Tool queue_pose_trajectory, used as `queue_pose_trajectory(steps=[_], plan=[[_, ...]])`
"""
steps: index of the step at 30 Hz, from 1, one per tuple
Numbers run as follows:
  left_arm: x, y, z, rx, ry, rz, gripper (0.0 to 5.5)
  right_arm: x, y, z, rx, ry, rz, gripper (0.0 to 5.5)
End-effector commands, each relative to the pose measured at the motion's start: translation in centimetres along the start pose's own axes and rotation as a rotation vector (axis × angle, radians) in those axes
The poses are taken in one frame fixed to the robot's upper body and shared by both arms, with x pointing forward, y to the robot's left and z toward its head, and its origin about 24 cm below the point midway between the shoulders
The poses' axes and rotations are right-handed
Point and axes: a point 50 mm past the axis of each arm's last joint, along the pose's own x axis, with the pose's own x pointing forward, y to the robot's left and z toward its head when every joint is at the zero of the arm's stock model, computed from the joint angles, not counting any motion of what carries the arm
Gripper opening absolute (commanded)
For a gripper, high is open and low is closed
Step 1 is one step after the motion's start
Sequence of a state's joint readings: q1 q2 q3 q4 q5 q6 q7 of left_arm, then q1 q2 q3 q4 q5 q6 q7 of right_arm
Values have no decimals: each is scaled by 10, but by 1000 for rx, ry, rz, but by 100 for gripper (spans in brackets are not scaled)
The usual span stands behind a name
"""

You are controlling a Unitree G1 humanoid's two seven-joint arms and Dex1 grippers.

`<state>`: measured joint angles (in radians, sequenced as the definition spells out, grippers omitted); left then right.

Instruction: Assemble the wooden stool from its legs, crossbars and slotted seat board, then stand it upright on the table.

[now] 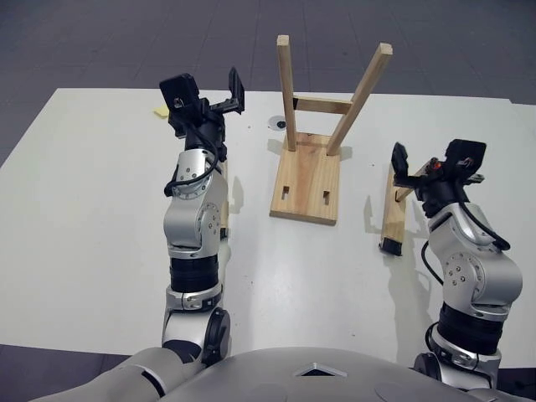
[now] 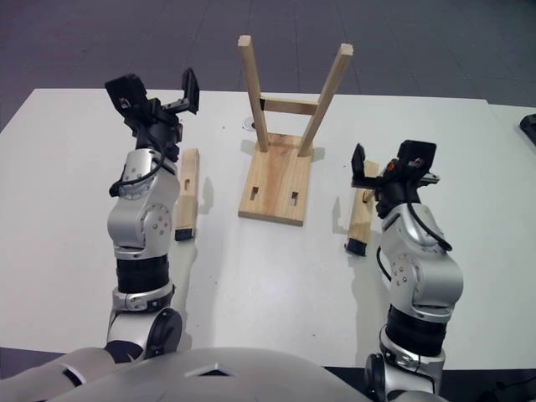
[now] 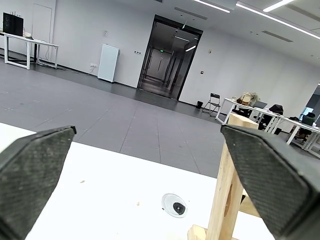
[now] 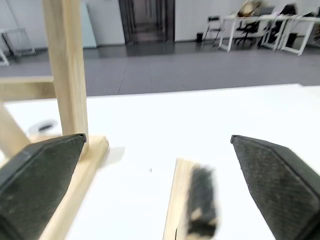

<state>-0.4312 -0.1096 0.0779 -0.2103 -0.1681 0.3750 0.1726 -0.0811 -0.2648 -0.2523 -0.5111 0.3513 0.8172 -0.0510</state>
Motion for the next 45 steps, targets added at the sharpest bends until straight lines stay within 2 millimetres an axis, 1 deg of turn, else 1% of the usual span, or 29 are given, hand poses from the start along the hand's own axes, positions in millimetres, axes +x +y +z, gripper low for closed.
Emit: queue_pose_trajectory(steps=[1,4,7,10,12,17,22,28,31,32,37,42,45], plan=[[-2,-3,-1,-1,18,4,540,1,-4,-23,-56,164,-50,538],[-3,-4,-1,-8,23,7,540,-1,-11,-32,-68,234,-89,538],[-5,-4,-5,-10,51,18,540,-1,-16,-42,-102,329,-117,538],[-5,-4,-7,-8,67,25,540,1,-15,-48,-95,410,-104,538],[-4,-4,-7,-12,76,31,540,2,-13,-50,-85,445,-94,509],[-3,-7,-8,-3,124,35,540,5,-6,-52,-125,507,-45,428],[-3,-10,-7,-41,170,47,540,8,-9,-51,-119,577,-63,365],[-1,-11,-2,-50,185,54,540,10,-10,-50,-140,643,-85,267],[-1,-10,-1,-52,189,63,540,12,-10,-47,-171,641,-76,218],[-1,-9,-1,-52,192,65,540,12,-10,-47,-180,638,-70,211],[-1,-7,-5,-38,211,73,540,13,-14,-45,-221,600,-51,208],[0,-6,-6,-31,213,63,540,17,-17,-35,-191,467,-25,208],[0,-5,-5,-29,203,55,540,18,-18,-25,-125,353,13,208]])
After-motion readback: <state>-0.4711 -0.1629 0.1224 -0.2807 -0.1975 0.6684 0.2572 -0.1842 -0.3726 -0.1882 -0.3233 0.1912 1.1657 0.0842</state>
